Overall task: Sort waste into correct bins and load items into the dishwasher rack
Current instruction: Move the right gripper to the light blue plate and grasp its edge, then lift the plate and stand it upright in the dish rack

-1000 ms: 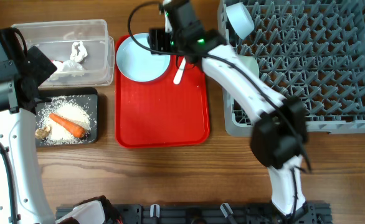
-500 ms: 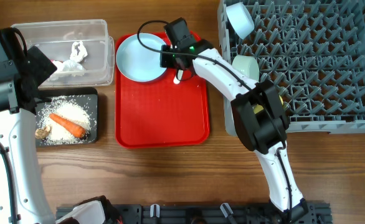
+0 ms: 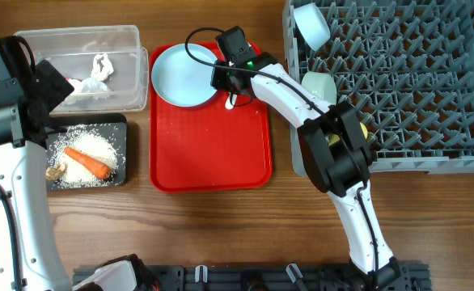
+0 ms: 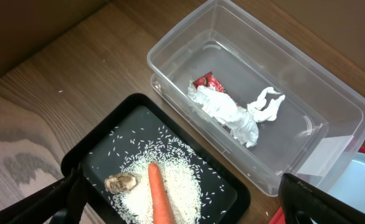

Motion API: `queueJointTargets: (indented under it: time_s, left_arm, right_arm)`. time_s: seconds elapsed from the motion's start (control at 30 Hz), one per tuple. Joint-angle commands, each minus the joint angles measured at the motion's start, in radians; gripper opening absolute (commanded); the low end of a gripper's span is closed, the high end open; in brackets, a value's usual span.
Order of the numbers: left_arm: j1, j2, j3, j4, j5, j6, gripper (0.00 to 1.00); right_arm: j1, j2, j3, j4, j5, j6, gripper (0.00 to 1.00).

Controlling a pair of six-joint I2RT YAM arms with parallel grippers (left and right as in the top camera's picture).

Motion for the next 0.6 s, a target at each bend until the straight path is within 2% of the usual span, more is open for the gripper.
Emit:
queueJointTargets:
  time_s: [0.0,0.03,0.3,0.43,0.57]
  left_arm:
    - [0.006,-0.007,0.016,0.0,-0.013,0.001,1.0]
    - [0.006,-0.007,0.016,0.0,-0.013,0.001,1.0]
    - [0.006,-0.007,0.016,0.0,-0.013,0.001,1.0]
    - [0.006,-0.007,0.016,0.0,-0.013,0.001,1.0]
    - [0.006,-0.007,0.016,0.0,-0.013,0.001,1.0]
  right_arm:
    - [0.007,0.039,-0.002,0.0,-0.011,0.045,0.11]
    - [0.008,0.039,-0.002,0.001,-0.011,0.045,0.04]
    - [-0.01,0.011,0.0,-0.001,-0.074,0.028,0.04]
    - [-0.034,-0.116,0.0,-0.002,-0.035,-0.154,0.04]
    - [-0.036,-0.29,0.0,-0.029,0.182,-0.314,0.04]
